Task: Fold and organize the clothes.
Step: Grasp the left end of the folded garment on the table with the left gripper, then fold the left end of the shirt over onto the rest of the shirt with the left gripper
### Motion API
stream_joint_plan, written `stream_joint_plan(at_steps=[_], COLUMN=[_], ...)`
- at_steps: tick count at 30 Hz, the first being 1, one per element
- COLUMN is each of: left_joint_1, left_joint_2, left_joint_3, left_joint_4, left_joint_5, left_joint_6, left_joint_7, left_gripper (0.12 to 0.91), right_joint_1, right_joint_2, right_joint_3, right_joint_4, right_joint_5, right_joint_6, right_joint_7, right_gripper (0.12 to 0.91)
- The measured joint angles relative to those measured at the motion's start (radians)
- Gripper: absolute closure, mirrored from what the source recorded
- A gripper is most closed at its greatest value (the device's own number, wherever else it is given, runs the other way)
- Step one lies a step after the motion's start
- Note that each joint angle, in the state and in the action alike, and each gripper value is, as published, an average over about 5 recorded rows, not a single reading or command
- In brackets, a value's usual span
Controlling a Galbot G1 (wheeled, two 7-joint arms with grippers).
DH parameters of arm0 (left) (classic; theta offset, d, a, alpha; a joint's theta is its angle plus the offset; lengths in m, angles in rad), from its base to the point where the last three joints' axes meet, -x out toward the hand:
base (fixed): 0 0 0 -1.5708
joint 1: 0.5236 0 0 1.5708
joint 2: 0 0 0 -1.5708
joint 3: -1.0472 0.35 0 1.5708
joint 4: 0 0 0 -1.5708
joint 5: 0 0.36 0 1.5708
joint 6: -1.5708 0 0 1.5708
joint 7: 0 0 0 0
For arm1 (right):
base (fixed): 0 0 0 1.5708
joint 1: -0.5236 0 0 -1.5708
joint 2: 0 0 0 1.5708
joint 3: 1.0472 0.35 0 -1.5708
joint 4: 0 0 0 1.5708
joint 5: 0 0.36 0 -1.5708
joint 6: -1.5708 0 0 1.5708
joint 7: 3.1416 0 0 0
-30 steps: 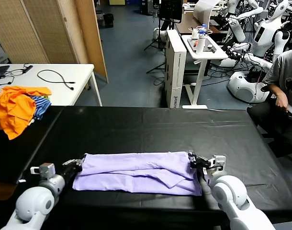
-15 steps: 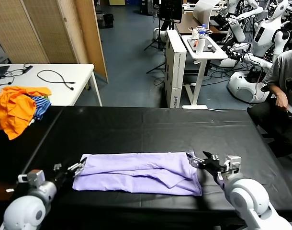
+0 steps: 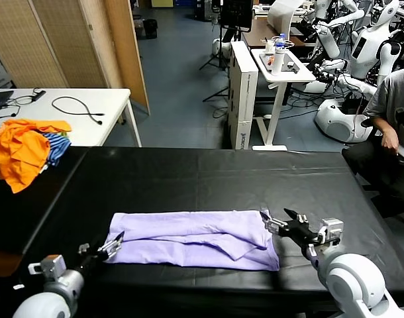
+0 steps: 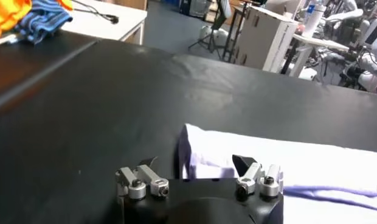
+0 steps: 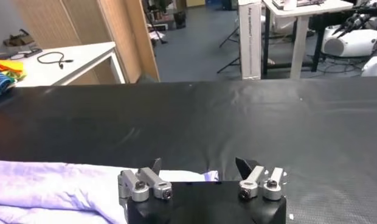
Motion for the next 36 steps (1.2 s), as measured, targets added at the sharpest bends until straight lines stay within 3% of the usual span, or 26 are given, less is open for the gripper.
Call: stream_joint_plan(at_steps=[6, 9, 14, 17, 25, 32, 36], left_joint_1=[0.001, -0.002, -0.002, -0.002, 0.014, 0.058, 0.078], left_joint_2=[-0.021, -0.027, -0.030, -0.029, 0.002, 0.091, 0.128], left_joint_3=[0.002, 0.004, 0.005, 0.005, -0.025, -0.115, -0.163], left_joint_4=[0.007, 0.014, 0.021, 0.020, -0.004, 0.007, 0.028], left_joint_5=[-0.005, -0.003, -0.003, 0.001, 0.155, 0.342, 0.404], left_joint_6=[-0.004, -0.004, 0.003, 0.006, -0.052, -0.166, -0.207], left_joint_7=[0.004, 0.011, 0.019, 0.020, 0.025, 0.037, 0.031], left_gripper=[0.313, 0.440, 0.728, 0.826, 0.847, 0.847, 0.847], right_joint_1=[-0.007, -0.009, -0.007, -0.005, -0.017, -0.042, -0.058], right_joint_2=[0.001, 0.001, 0.001, 0.002, 0.006, 0.030, 0.042], right_joint_3=[0.007, 0.008, 0.006, 0.005, 0.009, 0.002, 0.002], right_joint_4=[0.008, 0.010, 0.009, 0.008, 0.003, 0.008, 0.016], right_joint_5=[-0.002, -0.003, -0.010, -0.013, -0.026, -0.051, -0.068], right_joint_6=[0.001, 0.001, 0.003, 0.004, 0.024, 0.035, 0.044], right_joint_7=[0.000, -0.003, -0.009, -0.011, -0.013, -0.019, -0.025], right_gripper=[0.118, 0.118, 0.118, 0.118, 0.118, 0.118, 0.118])
